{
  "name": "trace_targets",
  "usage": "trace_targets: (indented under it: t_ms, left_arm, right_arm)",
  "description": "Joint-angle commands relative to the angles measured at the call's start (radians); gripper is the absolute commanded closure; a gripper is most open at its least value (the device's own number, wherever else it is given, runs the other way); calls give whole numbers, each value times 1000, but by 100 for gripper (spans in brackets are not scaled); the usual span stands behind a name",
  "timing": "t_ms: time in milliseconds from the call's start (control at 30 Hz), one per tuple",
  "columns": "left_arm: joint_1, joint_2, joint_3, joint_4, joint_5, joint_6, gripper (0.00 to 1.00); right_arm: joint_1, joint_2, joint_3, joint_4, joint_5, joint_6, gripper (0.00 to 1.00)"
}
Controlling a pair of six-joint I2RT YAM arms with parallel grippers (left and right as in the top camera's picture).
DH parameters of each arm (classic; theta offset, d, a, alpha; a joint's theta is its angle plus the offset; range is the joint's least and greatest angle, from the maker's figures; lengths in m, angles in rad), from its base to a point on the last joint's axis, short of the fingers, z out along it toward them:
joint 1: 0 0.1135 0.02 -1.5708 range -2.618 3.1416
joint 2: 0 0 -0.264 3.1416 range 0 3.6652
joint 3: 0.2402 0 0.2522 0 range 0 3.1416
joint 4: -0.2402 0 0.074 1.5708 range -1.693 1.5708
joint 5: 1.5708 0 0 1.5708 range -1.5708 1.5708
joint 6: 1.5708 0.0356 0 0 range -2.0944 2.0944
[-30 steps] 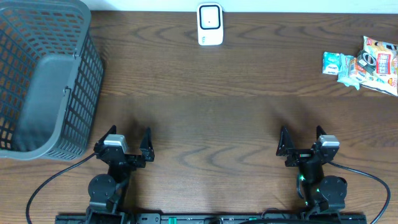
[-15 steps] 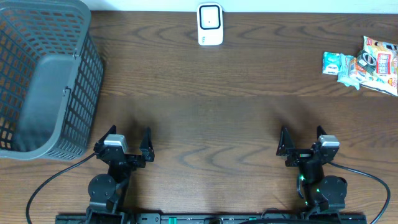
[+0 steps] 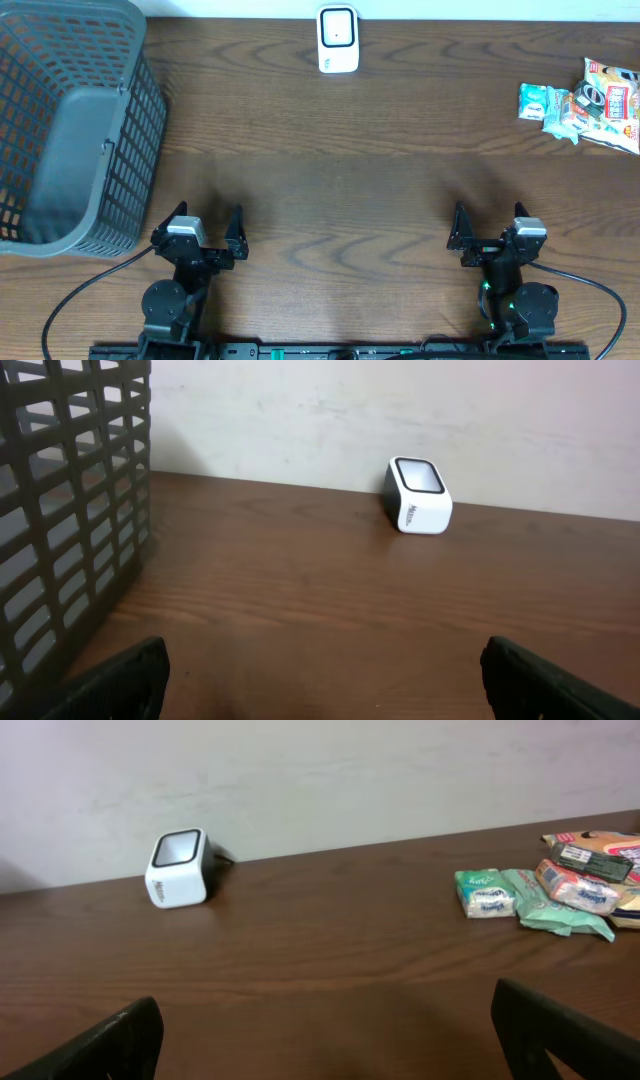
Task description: Scan the item barcode
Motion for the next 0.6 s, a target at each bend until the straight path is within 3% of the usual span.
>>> trace_targets:
  t_ms: [0, 567]
  left_arm:
    - [4, -6, -11, -43, 6, 10, 2]
    - [4, -6, -11, -43, 6, 10, 2]
  right_arm:
    - [-5, -8, -2, -3, 18, -23, 1]
    - [-5, -6, -2, -4, -4, -62, 1]
